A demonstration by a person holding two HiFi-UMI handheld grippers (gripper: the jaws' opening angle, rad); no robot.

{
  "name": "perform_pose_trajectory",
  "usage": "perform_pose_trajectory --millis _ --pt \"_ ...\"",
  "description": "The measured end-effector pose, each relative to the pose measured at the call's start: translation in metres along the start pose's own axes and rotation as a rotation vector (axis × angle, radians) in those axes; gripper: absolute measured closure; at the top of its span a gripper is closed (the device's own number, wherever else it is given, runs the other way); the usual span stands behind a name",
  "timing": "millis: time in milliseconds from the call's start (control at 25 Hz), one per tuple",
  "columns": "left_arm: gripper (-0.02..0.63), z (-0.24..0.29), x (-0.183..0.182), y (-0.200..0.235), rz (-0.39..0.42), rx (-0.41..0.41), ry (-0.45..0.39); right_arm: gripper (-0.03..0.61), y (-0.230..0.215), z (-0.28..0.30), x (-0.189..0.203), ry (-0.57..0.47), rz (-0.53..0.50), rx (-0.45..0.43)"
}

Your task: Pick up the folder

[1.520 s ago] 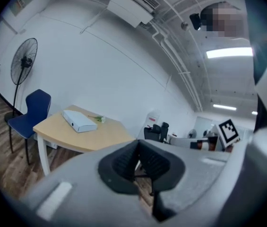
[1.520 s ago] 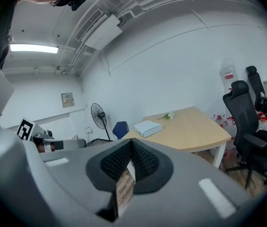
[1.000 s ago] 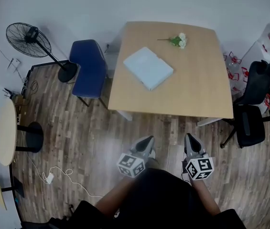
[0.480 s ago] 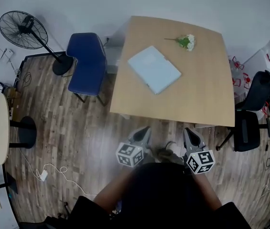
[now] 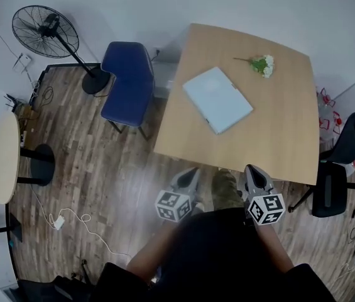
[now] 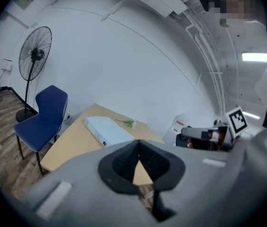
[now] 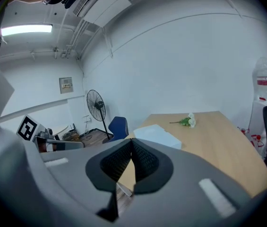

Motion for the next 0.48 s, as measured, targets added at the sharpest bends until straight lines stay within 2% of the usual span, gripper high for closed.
perform_pose_trajectory --millis 280,480 --pt "0.612 0.06 -0.024 0.046 -0.027 -0.131 0.017 0.578 -0.054 0.09 -0.04 0.035 0.011 -0.096" --pt "0.612 0.12 -0.042 0.07 -0.018 -0.188 0.041 0.578 -0.113 0.148 -0.067 0.072 0.021 -0.116"
Point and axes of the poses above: the fingertips, and each gripper's own axes: z forward along the fingers, y to its left, x out of its underside, the point moved 4 cm from there along -z, backward along the fingers, and after that the axes turned 7 degrees about z, right-handed, at the moved point
